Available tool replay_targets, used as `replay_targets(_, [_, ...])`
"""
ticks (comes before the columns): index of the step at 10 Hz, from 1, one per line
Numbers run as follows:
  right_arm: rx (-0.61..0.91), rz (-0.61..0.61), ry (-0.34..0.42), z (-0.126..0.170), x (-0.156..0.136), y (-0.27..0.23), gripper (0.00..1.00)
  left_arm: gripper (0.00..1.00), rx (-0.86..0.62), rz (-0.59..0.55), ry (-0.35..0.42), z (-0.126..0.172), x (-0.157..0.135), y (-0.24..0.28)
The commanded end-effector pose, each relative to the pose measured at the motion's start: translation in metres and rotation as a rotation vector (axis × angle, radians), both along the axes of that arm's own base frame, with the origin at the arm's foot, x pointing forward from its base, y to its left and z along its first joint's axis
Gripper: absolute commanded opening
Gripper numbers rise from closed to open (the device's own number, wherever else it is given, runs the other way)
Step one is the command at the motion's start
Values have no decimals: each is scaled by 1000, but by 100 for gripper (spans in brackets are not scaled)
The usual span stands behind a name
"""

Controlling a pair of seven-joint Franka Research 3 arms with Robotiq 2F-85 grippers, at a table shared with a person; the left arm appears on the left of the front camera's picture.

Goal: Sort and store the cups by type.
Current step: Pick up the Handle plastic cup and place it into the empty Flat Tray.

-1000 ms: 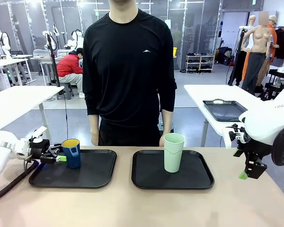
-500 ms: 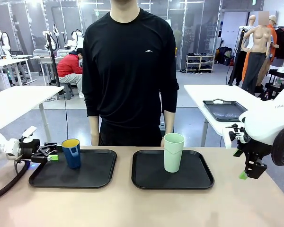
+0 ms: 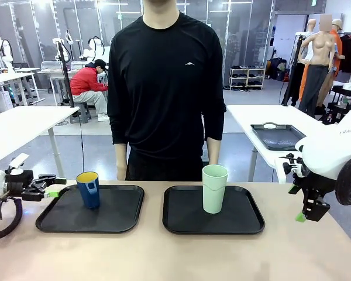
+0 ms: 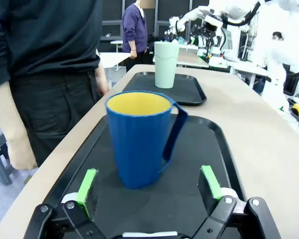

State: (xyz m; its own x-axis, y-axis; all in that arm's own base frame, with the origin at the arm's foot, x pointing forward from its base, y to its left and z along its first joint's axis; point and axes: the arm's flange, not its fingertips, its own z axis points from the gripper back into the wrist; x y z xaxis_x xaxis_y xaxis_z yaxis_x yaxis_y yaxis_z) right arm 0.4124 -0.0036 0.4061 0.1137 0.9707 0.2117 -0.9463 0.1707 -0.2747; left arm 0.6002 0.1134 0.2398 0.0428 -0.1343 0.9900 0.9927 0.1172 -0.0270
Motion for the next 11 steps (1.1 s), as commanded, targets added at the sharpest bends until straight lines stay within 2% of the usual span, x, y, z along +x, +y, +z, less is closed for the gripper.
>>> replay_targets(1, [-11,-25,-6,-2,0,3,100,100,62,19,-14,17,-31,-11])
replay_targets(6, [-11,-25,-6,-2,0,3,100,100,122,13,50,41,-58,-2])
replay_targets(7, [-11,-25,-6,-2,0,3,100,100,73,25,18,34,-47,0])
replay_targets(11, [-11,-25,-6,-2,0,3,100,100,73,25,18,34,-47,0])
